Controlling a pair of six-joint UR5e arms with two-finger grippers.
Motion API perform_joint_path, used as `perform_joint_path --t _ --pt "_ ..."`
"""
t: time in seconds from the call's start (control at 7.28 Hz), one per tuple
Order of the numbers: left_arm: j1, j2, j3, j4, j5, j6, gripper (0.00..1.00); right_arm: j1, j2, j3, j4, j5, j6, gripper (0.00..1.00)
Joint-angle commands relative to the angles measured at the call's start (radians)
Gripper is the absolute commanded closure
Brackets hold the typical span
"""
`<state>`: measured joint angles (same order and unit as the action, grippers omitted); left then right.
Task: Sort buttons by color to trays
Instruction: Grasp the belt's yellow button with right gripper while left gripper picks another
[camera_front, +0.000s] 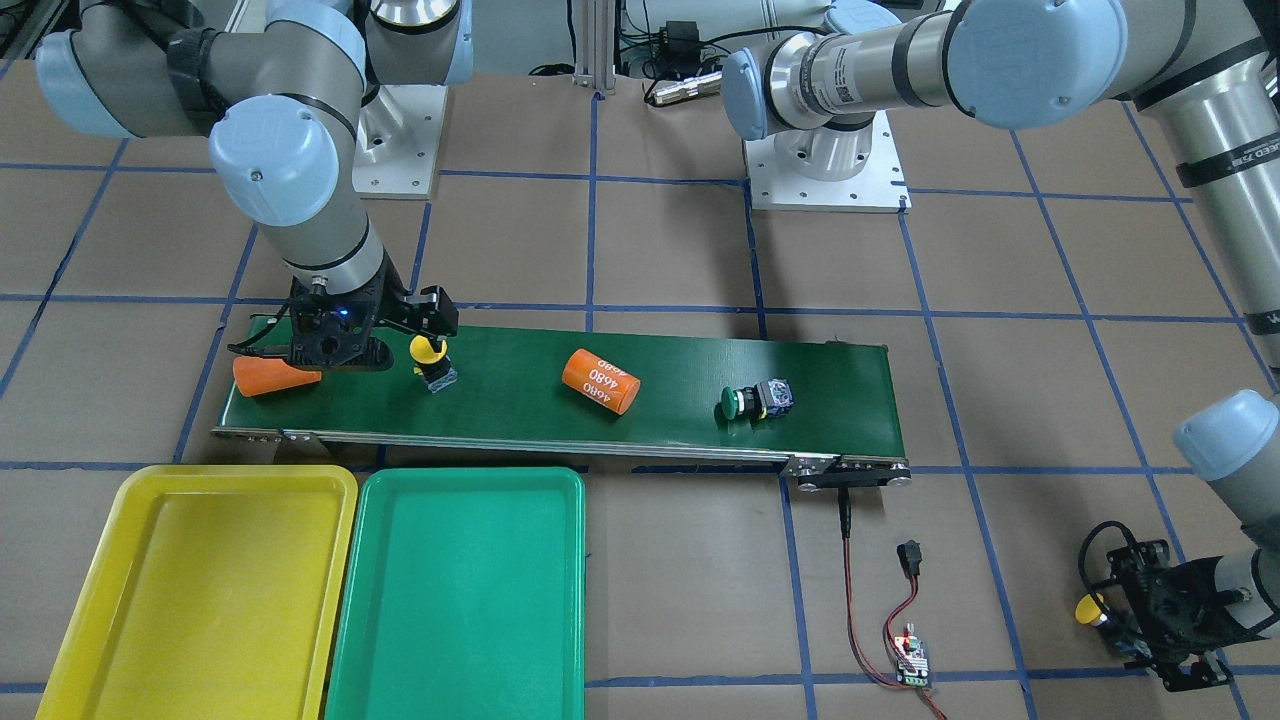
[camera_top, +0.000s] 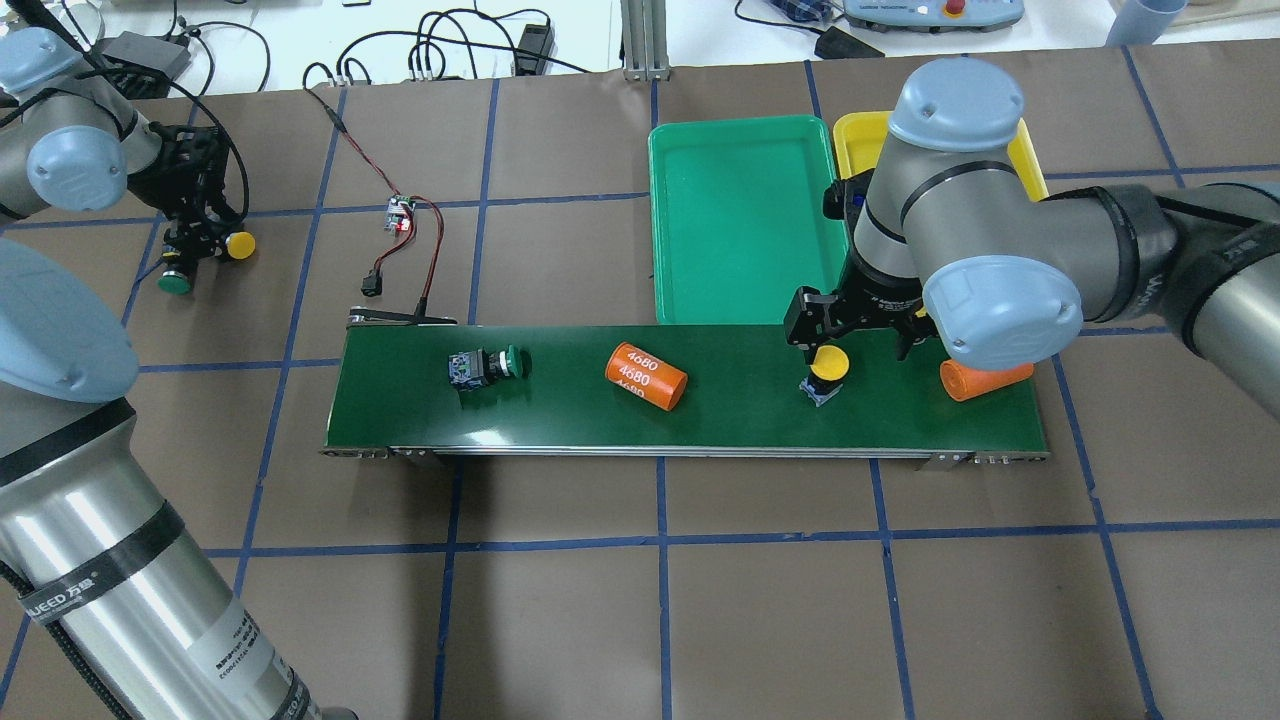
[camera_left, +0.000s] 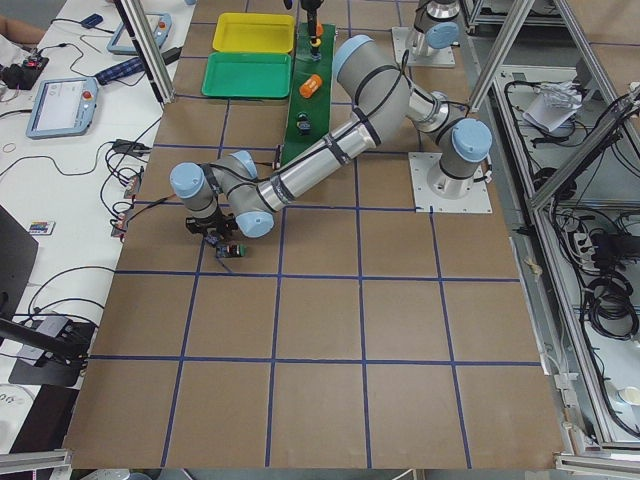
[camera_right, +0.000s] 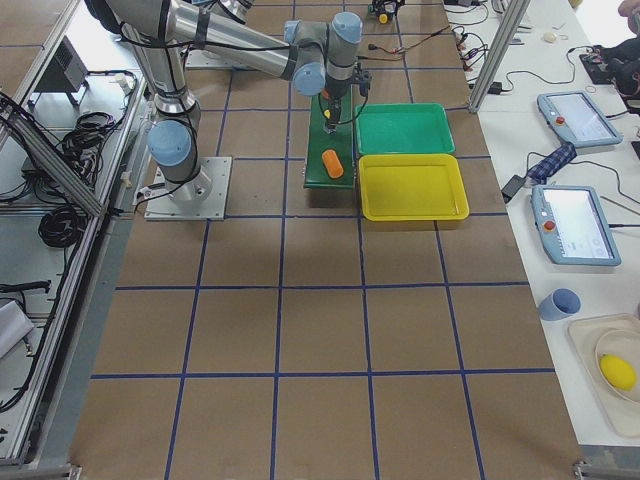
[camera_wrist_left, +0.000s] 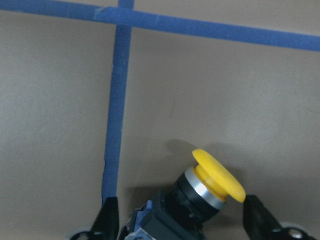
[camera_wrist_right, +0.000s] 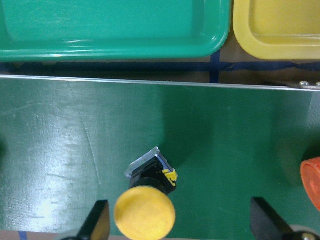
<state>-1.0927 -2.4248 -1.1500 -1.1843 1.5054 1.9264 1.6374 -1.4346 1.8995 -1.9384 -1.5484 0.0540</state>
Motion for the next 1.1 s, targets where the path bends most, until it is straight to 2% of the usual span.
perform_joint_path --t 0.0,0.14,0.27,0.41,0.55,0.69,0.96 --pt "0.004 -0.002 0.003 0.000 -0.017 0.002 0.99 0.002 0.011 0.001 -0.001 -0.001 -0.009 0.00" --pt "-0.001 0.012 0.003 -0.009 -0.014 -0.001 1.00 0.002 0.025 0.007 -0.001 -0.010 -0.013 0.01" --pt "-0.013 0.036 0.001 -0.071 -0.010 -0.016 1.00 0.001 0.026 0.015 -0.002 -0.015 -0.026 0.16" --pt "-0.021 0.079 -0.003 -0.171 -0.007 -0.067 1.00 0.001 0.023 0.015 -0.001 -0.018 -0.032 0.48" --pt "-0.044 0.140 -0.034 -0.252 -0.002 -0.163 1.00 0.001 0.023 0.015 -0.001 -0.018 -0.034 0.61" --pt "-0.106 0.227 -0.119 -0.262 0.005 -0.229 1.00 -0.001 0.022 0.007 -0.001 -0.022 -0.051 0.71" --pt "-0.182 0.405 -0.351 -0.246 0.003 -0.332 1.00 -0.016 0.023 -0.017 -0.001 -0.077 -0.074 0.73"
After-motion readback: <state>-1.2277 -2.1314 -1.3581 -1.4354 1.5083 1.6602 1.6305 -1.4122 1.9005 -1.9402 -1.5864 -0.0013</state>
